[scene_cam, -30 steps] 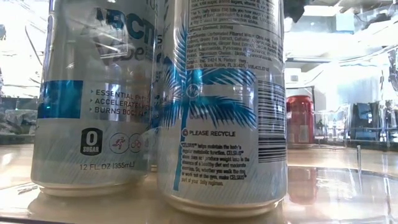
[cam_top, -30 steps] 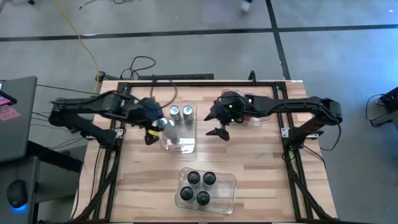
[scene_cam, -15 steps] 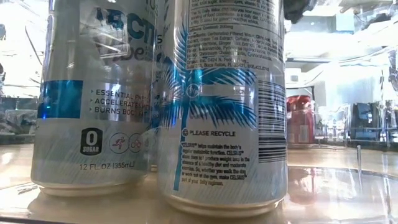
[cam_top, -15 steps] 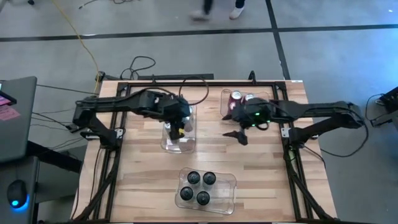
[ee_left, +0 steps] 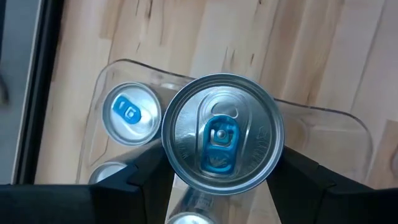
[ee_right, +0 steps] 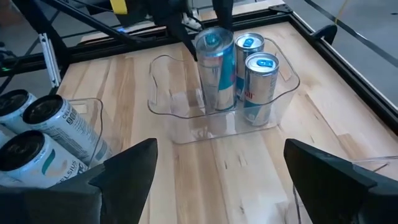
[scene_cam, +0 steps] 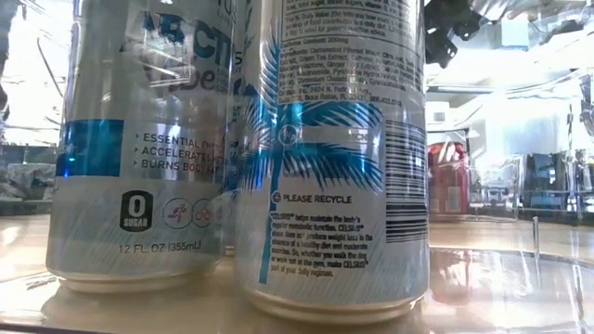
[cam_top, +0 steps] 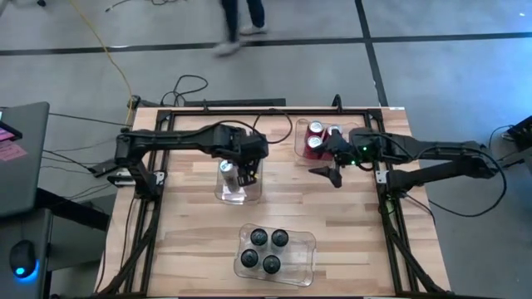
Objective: Sort soda cans
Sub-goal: Put the blue soda can in the top left transparent bin
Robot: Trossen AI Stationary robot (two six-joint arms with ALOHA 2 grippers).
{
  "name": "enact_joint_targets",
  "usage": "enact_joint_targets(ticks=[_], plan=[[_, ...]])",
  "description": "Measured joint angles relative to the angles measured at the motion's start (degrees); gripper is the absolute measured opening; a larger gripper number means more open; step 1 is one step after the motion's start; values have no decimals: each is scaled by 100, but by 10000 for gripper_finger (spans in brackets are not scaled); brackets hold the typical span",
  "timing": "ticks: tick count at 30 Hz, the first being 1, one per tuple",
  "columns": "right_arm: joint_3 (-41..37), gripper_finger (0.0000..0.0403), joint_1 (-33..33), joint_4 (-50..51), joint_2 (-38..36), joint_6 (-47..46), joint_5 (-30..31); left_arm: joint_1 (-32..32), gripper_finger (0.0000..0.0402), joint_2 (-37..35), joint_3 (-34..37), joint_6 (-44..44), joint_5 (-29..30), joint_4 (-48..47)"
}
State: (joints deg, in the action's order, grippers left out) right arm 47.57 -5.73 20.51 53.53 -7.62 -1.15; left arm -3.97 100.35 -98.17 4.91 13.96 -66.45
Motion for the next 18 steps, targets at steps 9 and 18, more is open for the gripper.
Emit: enact_joint_targets(ticks=[9,18], plan=[[0,367,3,6,6,16,0,-2,210,198,9,97,54,-29],[0,367,5,41,6,55,0,-23,210,150,569,401,281,186]])
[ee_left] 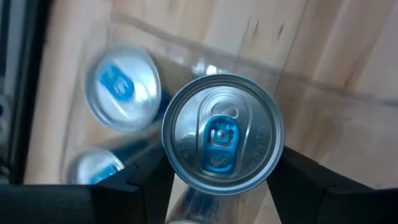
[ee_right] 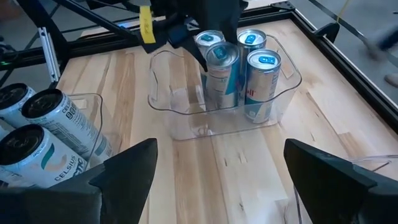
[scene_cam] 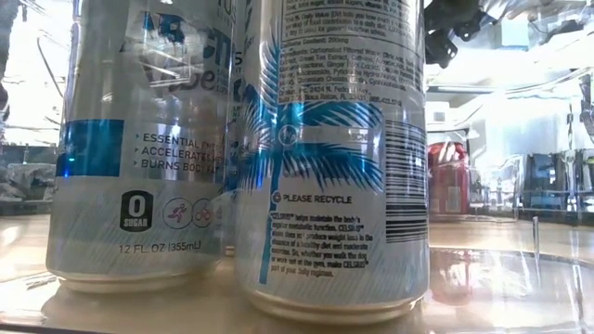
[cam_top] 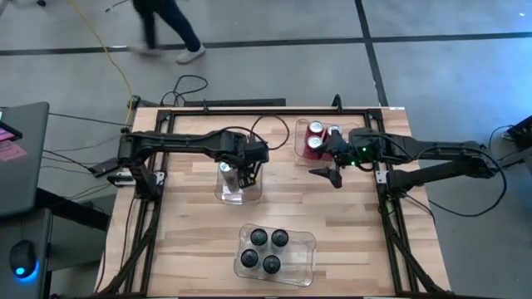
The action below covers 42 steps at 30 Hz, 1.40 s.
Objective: Sort soda cans
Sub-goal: Put the blue soda can in the top left transparent bin, then move the top right transparent bin to the center of the table
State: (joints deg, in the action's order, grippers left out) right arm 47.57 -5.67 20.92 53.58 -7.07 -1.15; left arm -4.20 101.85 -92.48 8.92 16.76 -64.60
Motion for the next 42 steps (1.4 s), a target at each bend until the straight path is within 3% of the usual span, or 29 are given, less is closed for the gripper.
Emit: enact_joint_targets(ticks=[15,23,29,36,42], plan=[[0,367,0,3,6,0,-2,-68,210,-62,736,181,-217,658],[0,367,0,5,15,-2,-2,-69,309,-128,757,153,-261,637],[0,367,0,3,15,-2,9,-73,333,-213,667,172,-249,340],[0,367,0,-39,20,-281,890,-40,333,-419,-62,149,430,-356],[-244,367,-4,-155,244,-759,1375,127,333,-1487,-20,-398,846,376]])
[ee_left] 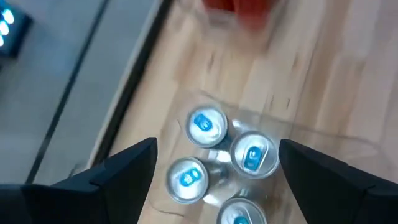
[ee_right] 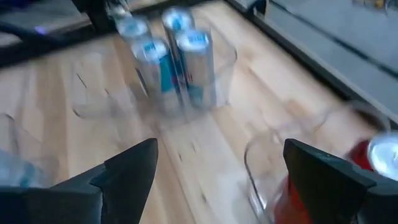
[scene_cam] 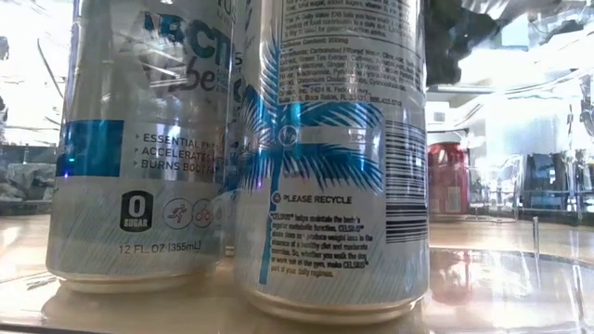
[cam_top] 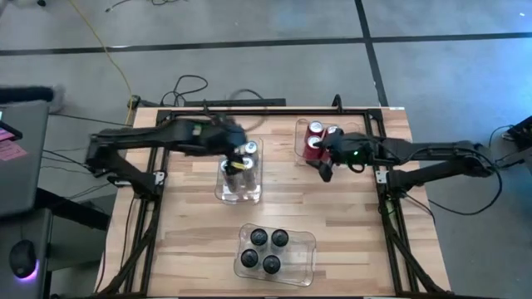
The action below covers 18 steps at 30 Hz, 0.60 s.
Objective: Sort soda cans
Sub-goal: Move the top right transparent bin to the center of the table
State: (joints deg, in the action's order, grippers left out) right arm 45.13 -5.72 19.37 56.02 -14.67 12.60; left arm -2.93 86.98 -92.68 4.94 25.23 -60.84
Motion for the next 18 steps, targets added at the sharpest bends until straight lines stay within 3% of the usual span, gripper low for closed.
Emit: enact_joint_targets(ticks=[4,10,18], plan=[[-221,350,6,273,212,-231,102,102,333,-989,578,-76,130,655],[-201,291,-109,1525,281,-447,255,316,333,-2311,2272,-52,145,2247],[680,217,-752,3233,274,-783,300,387,333,-3321,4439,-556,259,4965]])
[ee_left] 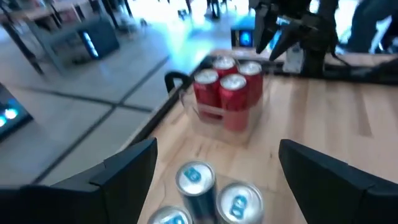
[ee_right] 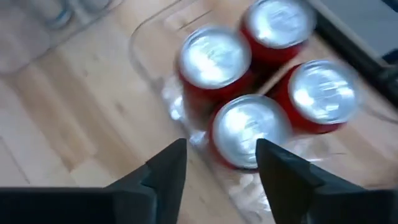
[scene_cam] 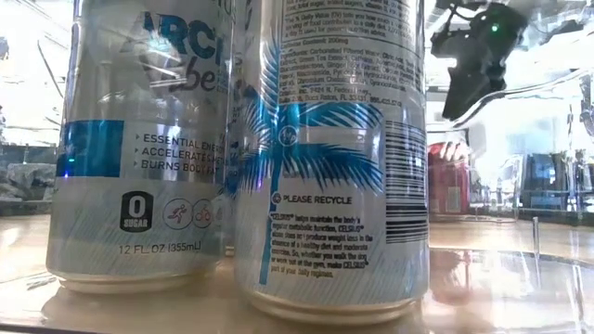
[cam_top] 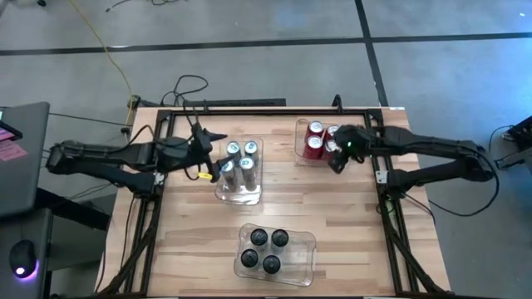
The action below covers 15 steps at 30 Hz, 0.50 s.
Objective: Sort soda cans
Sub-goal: Move the top right transparent bin to the center of the table
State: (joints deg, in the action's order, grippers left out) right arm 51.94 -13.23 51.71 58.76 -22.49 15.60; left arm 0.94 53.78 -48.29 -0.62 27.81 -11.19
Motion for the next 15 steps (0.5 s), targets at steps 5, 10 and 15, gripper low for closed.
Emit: enact_joint_targets(ticks=[5,10,15], plan=[[340,179,-701,370,16,-14,304,-88,333,-192,474,-592,305,1005],[307,140,-1734,863,91,-292,440,-249,333,-401,474,-735,377,784],[174,120,-2575,924,138,-405,494,-403,334,-521,474,-950,378,684]])
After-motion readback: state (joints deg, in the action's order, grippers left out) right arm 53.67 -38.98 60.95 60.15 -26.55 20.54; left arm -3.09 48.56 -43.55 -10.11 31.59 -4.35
